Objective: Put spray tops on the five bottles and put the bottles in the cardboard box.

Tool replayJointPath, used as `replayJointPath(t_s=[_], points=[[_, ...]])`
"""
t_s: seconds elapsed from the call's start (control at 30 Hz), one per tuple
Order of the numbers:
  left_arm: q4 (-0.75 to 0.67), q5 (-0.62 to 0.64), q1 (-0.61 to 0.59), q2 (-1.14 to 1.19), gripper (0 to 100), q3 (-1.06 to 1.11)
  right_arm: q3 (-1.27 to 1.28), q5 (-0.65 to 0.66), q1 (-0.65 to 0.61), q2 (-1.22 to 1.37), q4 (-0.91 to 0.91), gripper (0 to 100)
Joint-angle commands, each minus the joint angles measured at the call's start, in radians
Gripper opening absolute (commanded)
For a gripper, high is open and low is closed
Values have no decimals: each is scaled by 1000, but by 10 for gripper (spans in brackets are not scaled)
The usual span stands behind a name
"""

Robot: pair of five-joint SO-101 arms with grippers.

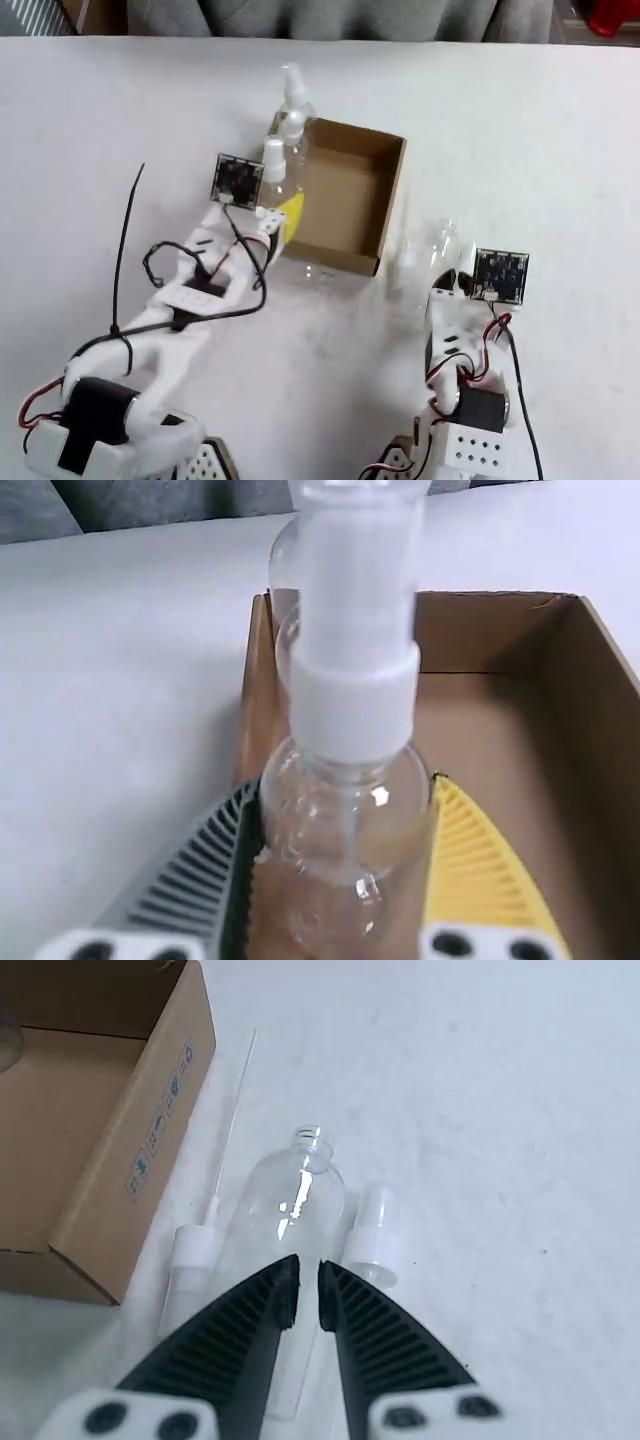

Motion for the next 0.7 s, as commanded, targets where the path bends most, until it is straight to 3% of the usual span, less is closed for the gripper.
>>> replayJointPath(t_s=[0.0,0.17,0.67], points=[[-28,-14,-13,-10,111,-21,25,12,-7,1,-2,15],[-31,-14,-13,-10,185,0,25,12,-7,1,-2,15],[-31,-14,-15,-12,190,3,25,12,-7,1,-2,15]])
